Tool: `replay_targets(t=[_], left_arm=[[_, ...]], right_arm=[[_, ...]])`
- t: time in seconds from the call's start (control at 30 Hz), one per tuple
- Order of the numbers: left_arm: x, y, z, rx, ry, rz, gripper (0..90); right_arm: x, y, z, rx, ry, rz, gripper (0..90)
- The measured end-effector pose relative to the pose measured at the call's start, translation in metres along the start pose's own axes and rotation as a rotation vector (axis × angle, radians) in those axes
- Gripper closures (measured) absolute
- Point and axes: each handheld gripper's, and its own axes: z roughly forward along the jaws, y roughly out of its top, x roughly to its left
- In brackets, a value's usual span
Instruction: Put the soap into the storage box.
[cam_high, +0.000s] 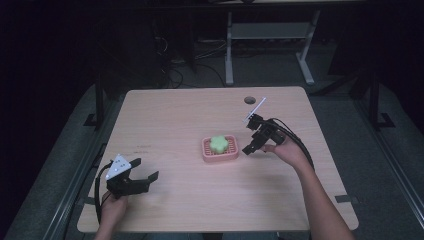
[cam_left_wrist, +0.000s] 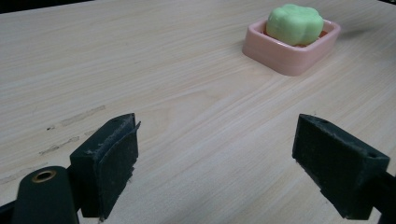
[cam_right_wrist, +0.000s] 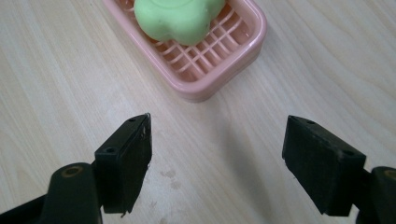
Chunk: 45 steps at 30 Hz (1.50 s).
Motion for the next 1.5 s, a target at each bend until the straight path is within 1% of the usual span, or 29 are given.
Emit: replay_targets(t=[0.33,0.43,0.77,0.97,1.1,1.17,1.23,1.3,1.47,1.5], left_arm=[[0.000,0.000,0.000,0.002,0.000,0.001,14.0],[0.000,0.000,0.000,0.003,0.000,0.001,14.0],[0.000,0.000,0.000,0.004,0.000,0.002,14.0],[0.000,0.000,0.001,0.005,0.000,0.002,14.1],[-0.001,-0.001,0.001,0.005,0.000,0.001,14.1],[-0.001,0.000,0.001,0.006,0.000,0.002,14.1],[0.000,-0.001,0.001,0.007,0.000,0.003,14.1],[0.000,0.000,0.001,0.007,0.000,0.006,14.1],[-0.001,-0.001,0.000,0.007,0.001,0.001,14.1],[-0.001,-0.001,0.001,0.007,0.001,0.002,14.1]], right_arm=[[-0.002,-0.012,-0.002,-0.009,0.003,0.015,24.0],[-0.003,-0.014,-0.003,-0.004,0.003,0.020,24.0],[-0.002,-0.021,-0.011,-0.015,0.001,0.016,24.0],[-0.003,-0.031,-0.011,-0.021,0.002,0.027,24.0],[-0.004,-0.038,-0.010,-0.017,0.005,0.045,24.0],[-0.005,-0.040,-0.010,-0.007,0.009,0.050,24.0],[-0.004,-0.043,-0.012,-0.016,0.002,0.046,24.1],[-0.005,-0.047,-0.012,-0.021,0.006,0.051,24.0],[-0.005,-0.056,-0.009,-0.016,0.012,0.064,24.1],[-0.005,-0.058,-0.008,-0.006,0.015,0.071,24.0]])
